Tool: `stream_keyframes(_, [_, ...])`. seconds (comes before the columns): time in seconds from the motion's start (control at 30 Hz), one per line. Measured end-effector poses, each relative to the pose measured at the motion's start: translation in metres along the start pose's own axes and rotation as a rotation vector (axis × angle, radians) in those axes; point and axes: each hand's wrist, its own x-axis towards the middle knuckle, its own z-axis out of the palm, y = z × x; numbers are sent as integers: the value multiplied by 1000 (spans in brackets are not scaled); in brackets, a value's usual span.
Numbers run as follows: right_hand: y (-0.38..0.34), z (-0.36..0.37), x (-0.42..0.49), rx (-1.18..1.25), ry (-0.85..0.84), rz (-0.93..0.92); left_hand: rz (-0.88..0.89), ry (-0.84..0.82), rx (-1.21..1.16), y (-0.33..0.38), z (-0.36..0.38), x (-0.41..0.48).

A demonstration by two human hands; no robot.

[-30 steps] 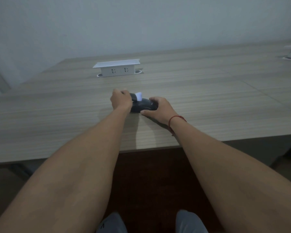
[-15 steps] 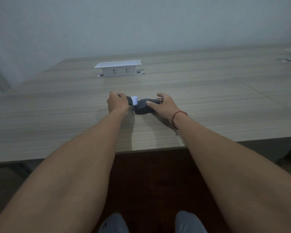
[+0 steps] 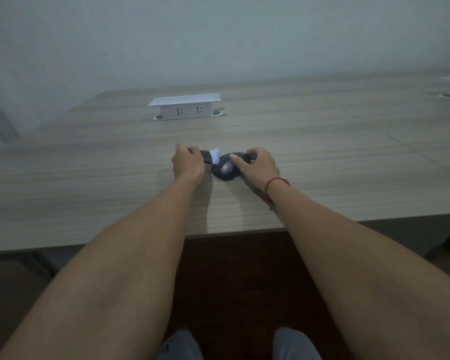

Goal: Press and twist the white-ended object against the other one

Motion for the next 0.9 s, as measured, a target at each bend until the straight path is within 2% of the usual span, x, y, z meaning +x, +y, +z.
stream_keyframes(0.17, [0, 1, 10, 4, -117, -47, 87, -36, -68, 0, -8, 6])
stream_keyframes(0.23, [1, 2, 13, 25, -143, -50, 119, -56, -12, -1, -7, 2])
stream_keyframes(0.33, [5, 4, 19, 44, -147, -47, 129, -58, 134, -7, -8, -3])
stream_keyframes(0.53, [4, 6, 18, 20, -143, -42, 197, 37, -29, 8, -11, -11])
stream_keyframes(0.63, [5, 6, 17, 15, -123, -49, 280, -5, 83, 0, -5, -17])
stream_keyframes(0.77, [3, 5, 15, 5, -138, -52, 198, 115, 158, -11, -12, -14])
stream_keyframes(0.9, [-1, 2, 10, -32, -117, -70, 215, 63, 40, -13, -12, -17])
